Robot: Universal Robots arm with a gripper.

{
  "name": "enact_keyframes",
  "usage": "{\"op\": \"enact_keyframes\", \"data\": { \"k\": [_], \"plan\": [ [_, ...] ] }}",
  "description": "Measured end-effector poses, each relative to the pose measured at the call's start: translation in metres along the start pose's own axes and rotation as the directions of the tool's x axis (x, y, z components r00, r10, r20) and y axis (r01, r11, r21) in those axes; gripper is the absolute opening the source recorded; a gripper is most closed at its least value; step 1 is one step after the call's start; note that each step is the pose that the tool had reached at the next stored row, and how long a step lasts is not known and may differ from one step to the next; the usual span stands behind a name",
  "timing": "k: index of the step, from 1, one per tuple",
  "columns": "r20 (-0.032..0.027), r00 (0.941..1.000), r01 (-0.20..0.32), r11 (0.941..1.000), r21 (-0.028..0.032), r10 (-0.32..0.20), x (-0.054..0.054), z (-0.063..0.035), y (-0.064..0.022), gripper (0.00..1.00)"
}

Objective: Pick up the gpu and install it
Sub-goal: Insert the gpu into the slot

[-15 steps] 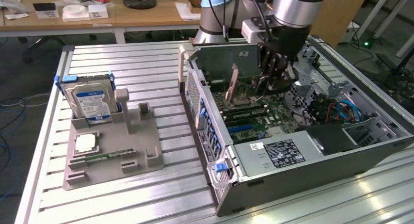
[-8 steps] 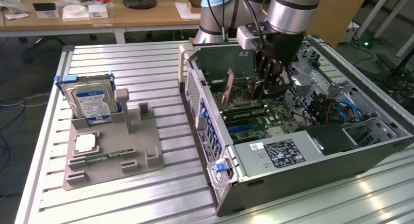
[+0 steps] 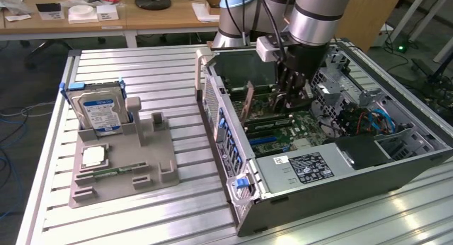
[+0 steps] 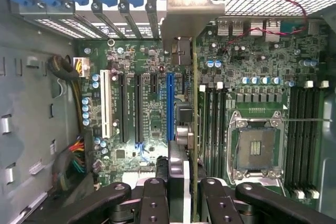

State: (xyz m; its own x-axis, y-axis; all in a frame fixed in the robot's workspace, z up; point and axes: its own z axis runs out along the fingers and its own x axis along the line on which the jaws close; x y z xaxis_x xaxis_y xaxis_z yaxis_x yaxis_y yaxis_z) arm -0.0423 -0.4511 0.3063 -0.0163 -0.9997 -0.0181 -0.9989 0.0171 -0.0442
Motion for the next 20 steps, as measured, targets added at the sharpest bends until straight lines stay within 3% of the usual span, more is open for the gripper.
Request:
{"op": "enact_keyframes", "data": {
  "k": [5,20],
  "plan": [
    [0.0002,1.0,0.0,1.0,-0.0003,0.0,0.0,0.008,0.0045,0.28],
    [0.0,1.0,0.0,1.0,-0.0007,0.0,0.005,0.0133,0.0072,0.28]
  ]
}}
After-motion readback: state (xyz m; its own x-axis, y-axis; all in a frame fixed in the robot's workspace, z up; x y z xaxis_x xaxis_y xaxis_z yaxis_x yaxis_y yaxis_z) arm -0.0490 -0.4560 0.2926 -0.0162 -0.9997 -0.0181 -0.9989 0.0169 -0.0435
